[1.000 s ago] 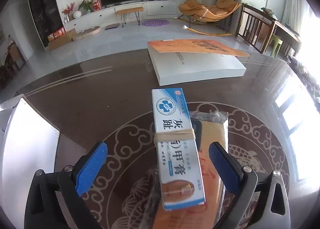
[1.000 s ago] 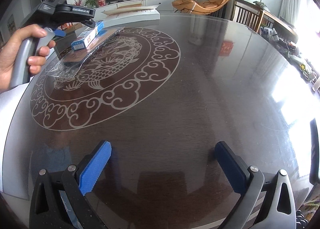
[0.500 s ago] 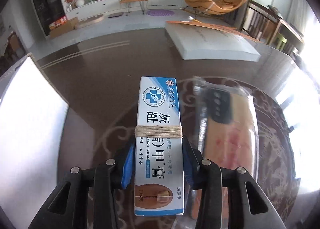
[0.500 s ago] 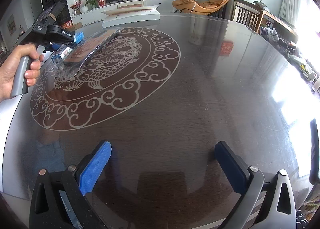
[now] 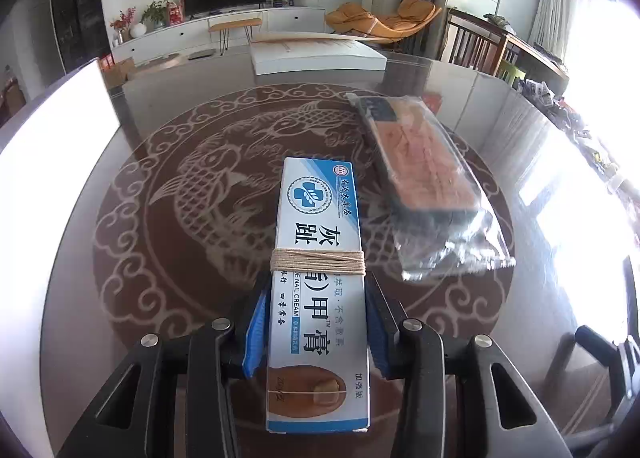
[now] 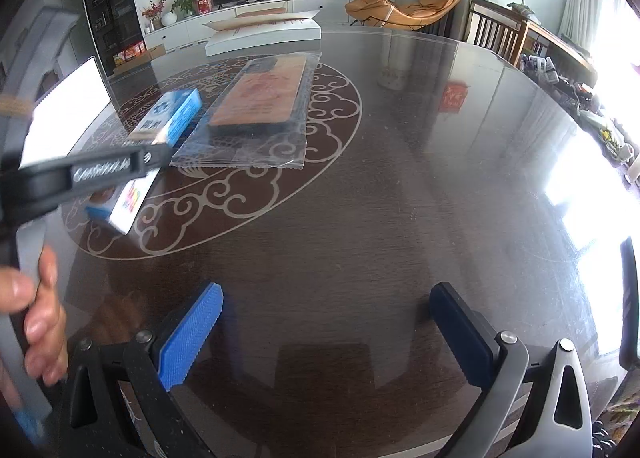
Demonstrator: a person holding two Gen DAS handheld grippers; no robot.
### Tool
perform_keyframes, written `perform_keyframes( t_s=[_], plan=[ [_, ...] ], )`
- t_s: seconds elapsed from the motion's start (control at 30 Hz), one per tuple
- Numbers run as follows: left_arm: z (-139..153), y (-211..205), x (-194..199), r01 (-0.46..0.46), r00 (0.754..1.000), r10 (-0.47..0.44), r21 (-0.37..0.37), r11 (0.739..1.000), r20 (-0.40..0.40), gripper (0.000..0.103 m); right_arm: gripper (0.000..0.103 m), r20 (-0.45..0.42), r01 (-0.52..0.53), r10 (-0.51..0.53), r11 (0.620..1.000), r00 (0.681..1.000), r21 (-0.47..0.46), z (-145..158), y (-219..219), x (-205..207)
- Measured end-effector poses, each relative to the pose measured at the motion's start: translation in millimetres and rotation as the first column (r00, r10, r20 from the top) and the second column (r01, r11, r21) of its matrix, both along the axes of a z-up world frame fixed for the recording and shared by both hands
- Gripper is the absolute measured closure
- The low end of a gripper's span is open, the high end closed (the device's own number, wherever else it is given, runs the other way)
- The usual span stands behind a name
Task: Organize objects
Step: 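Grasp the bagged orange phone case with the right tool while left holds the cream box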
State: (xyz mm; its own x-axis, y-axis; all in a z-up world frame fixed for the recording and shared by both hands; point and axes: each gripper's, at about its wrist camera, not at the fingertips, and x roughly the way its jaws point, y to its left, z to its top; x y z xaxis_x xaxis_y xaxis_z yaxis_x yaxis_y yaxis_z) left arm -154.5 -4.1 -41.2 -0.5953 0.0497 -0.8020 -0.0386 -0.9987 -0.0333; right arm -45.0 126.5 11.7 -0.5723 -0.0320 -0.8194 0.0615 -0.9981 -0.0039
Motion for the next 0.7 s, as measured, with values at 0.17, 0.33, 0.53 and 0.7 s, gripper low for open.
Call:
perform_keyframes(
  t_s=[0.17,0.33,0.53,0.7],
  plan=[
    [-5,-27,23,-0.023,1.0,0.023,-0.044,0.999,0.008,0.025,0.0,0.0,0.0,0.0,1.0,1.0,0.0,0,0,0],
    [-10,-41,29,-0.047,0.997,0.049,-0.041,0.998,0.053,0.0,0.0,0.0,0.0,0.0,1.0,1.0,0.0,0,0,0],
    [-9,-39,29,-0.051,0.998,0.052,-0.044,0.998,0.043,0.0,0.0,0.0,-0.002,0.002,1.0,1.0,-0.001,0,0,0],
    [-8,-39,29,-0.051,0.998,0.053,-0.044,0.998,0.043,0.0,0.0,0.0,-0.003,0.003,1.0,1.0,-0.001,0,0,0]
  ],
)
